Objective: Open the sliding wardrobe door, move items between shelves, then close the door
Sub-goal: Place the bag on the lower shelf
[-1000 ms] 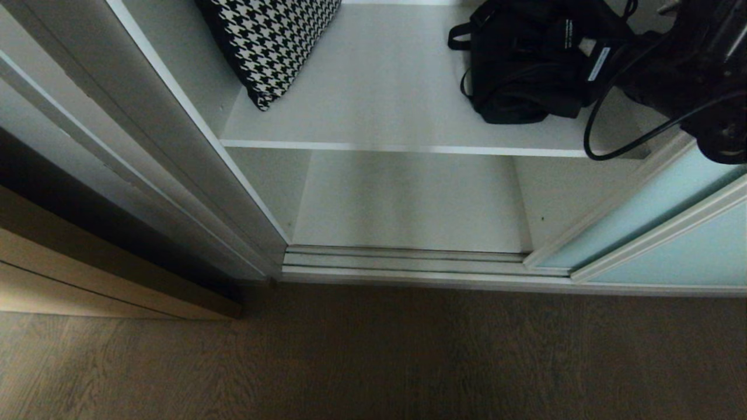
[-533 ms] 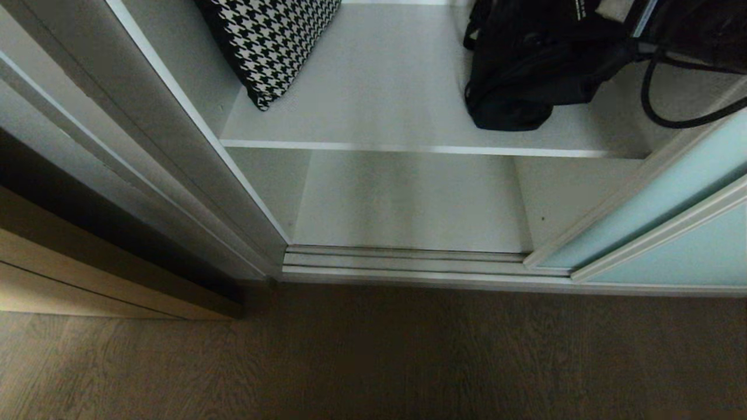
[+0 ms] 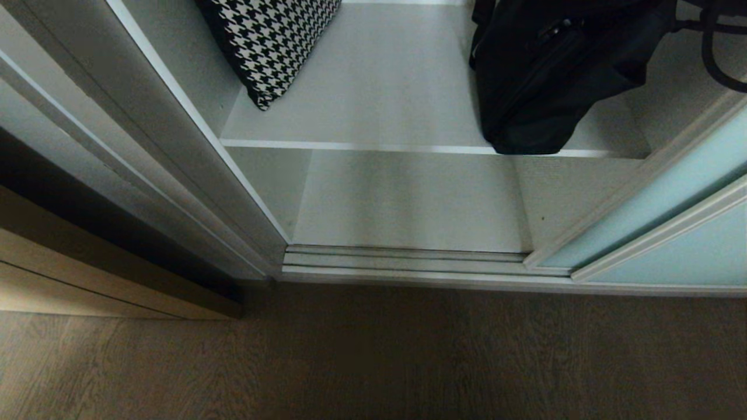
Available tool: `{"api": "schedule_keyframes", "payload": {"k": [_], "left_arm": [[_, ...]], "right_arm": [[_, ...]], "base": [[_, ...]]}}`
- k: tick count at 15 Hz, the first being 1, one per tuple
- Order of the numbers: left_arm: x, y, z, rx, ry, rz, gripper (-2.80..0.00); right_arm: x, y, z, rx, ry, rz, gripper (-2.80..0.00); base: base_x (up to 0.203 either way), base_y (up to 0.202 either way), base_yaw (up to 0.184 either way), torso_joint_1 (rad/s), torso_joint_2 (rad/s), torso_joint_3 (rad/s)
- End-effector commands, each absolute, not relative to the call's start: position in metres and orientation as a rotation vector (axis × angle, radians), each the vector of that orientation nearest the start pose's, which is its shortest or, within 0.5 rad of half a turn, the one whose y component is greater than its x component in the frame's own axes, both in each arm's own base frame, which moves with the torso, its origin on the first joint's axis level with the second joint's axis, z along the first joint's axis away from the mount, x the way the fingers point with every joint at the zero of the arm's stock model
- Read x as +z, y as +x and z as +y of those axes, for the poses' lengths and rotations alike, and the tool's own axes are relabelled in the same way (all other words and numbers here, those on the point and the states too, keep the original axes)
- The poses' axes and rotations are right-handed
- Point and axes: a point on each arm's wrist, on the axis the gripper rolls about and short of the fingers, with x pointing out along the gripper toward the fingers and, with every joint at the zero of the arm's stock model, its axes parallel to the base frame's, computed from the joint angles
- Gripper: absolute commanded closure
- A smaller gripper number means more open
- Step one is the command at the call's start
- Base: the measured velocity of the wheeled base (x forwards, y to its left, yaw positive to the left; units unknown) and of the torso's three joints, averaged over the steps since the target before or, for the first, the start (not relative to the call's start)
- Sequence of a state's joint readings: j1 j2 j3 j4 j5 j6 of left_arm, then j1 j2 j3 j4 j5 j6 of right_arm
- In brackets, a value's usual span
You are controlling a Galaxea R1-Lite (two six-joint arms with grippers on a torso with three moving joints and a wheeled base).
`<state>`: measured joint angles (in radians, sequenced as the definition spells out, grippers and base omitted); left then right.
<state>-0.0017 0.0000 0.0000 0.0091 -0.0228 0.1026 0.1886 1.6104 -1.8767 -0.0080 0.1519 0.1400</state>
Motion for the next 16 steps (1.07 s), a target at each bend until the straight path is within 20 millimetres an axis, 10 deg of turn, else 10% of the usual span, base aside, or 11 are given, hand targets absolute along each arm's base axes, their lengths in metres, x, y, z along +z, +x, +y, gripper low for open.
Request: {"api": "schedule_keyframes", "payload": {"k": [1, 16], "left_arm": [[0.075, -0.023, 0.000, -0.025, 0.103, 0.009, 0.00], [0.075, -0.023, 0.000, -0.025, 0.103, 0.008, 0.00]], "right_arm": [[0.449, 0.241, 0.049, 0.356, 0.145, -0.263, 0.00], [0.470, 0.191, 0.023, 0.276, 0.191, -0.360, 0.00]], "base": [[0.000, 0.000, 0.000, 0.000, 0.00, 0.000], [0.000, 0.000, 0.000, 0.000, 0.00, 0.000]]}}
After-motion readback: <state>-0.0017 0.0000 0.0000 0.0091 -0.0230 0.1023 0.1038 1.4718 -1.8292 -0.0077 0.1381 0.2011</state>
